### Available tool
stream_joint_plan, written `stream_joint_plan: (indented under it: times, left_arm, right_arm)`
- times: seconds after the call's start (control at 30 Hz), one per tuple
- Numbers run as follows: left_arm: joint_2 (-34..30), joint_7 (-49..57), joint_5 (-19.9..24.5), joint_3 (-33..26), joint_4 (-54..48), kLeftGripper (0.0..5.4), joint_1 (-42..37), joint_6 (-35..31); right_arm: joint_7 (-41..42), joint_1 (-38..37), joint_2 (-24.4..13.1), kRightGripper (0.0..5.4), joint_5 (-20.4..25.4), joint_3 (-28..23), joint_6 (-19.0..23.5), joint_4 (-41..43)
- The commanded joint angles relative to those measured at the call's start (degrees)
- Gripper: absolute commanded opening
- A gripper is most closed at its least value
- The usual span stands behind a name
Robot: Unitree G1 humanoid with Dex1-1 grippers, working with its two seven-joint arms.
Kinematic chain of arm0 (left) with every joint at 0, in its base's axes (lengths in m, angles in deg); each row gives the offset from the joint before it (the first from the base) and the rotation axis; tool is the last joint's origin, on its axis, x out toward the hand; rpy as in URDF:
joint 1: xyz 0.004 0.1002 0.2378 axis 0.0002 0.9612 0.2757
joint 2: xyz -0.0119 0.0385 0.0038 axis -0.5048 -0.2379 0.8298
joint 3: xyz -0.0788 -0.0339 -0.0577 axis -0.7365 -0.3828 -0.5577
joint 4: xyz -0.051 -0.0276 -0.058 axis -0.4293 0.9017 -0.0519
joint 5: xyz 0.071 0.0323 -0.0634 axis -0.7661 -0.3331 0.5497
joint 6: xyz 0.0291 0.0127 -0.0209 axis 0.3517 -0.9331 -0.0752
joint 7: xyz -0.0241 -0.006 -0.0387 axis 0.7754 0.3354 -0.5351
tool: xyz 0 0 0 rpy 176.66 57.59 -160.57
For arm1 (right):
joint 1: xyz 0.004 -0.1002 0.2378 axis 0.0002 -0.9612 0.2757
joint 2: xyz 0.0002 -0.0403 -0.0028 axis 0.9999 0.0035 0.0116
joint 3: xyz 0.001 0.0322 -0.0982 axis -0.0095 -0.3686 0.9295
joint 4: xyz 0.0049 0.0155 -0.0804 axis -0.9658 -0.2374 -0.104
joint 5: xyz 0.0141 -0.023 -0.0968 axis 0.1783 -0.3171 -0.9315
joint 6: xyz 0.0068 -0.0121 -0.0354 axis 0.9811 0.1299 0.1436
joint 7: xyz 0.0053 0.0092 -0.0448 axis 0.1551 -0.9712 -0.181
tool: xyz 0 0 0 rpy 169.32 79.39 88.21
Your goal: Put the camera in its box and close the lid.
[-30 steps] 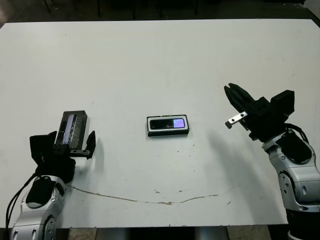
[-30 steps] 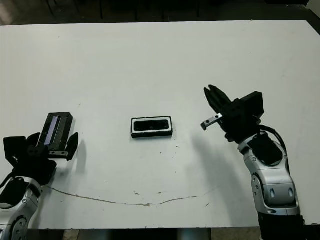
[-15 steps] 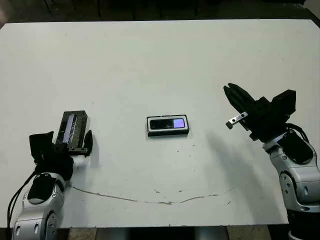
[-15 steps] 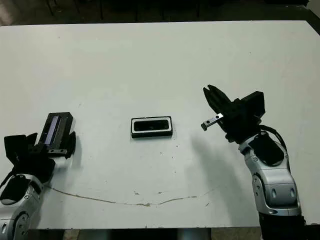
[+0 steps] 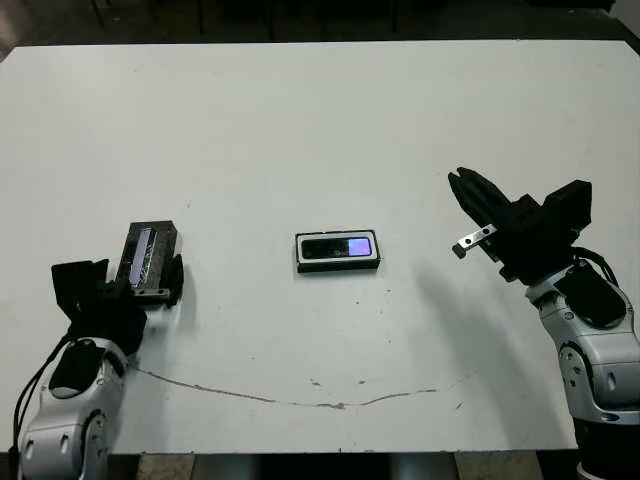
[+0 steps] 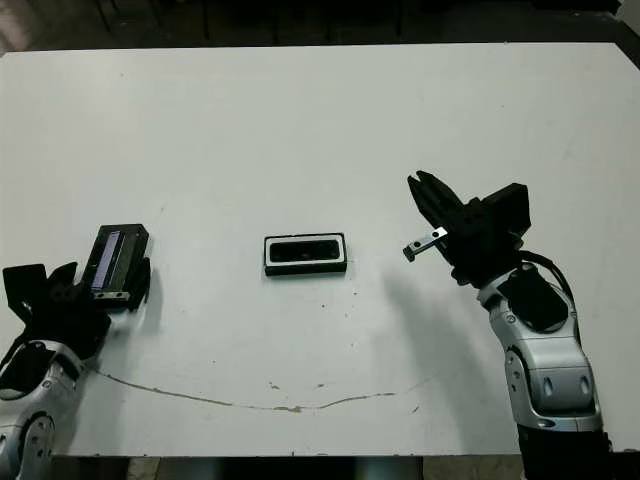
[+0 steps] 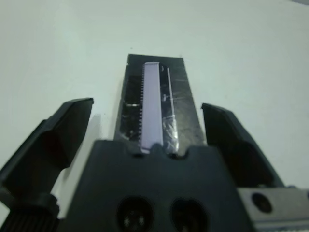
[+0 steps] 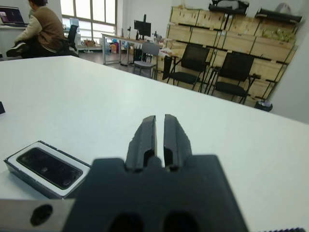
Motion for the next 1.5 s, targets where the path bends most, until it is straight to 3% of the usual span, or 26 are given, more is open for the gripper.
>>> stream_joint_plan:
  times: [0.03, 0.27, 0.73, 0.97, 1.1, 1.23, 1.33, 1.5]
  left_arm:
    - [-0.5, -0.1, 0.6, 0.3, 2.8, 5.38, 1.6, -3.6]
    - [-1.8, 0.1, -0.1, 1.2, 3.8, 5.38, 1.7, -3.7]
    - [-1.3, 2.4, 0.1, 1.0, 5.4, 5.38, 0.9, -6.6]
    - [-0.8, 5.6, -0.4, 1.8, 2.9, 4.37, 0.7, -9.5]
    - [-5.7, 2.4, -2.0, 4.8, 2.0, 3.61, 0.9, -11.2]
    - [-12.1, -4.8, -0.2, 6.6, 3.0, 2.89, -0.5, -14.9]
    - [-17.7, -11.4, 1.5, 8.7, 4.7, 2.8, -2.5, -18.4]
    - [-22.1, -14.5, 0.3, 12.4, 5.3, 2.8, -3.9, -18.6]
  right_arm:
    - [0.1, -1.2, -0.6, 0.0, -0.1, -0.6, -0.1, -1.1]
    - [0.9, -1.1, -0.4, 0.0, 0.3, -0.9, -1.5, -2.1]
    - [0.0, -1.5, -0.7, 0.0, -0.1, -0.7, -0.1, -0.8]
    - [1.0, -1.1, -0.5, 0.0, 0.7, -0.9, -1.6, -2.5]
    - [0.2, -1.5, -0.8, 0.0, 0.0, -0.7, -0.8, -1.2]
    - [0.6, -1.4, -0.7, 0.0, 0.2, -0.8, -1.3, -1.7]
    - [1.0, -1.4, -1.0, 0.0, 0.5, -0.9, -1.1, -1.6]
    - [-0.4, -2.0, -1.2, 0.0, -1.1, -0.7, -1.0, -0.5]
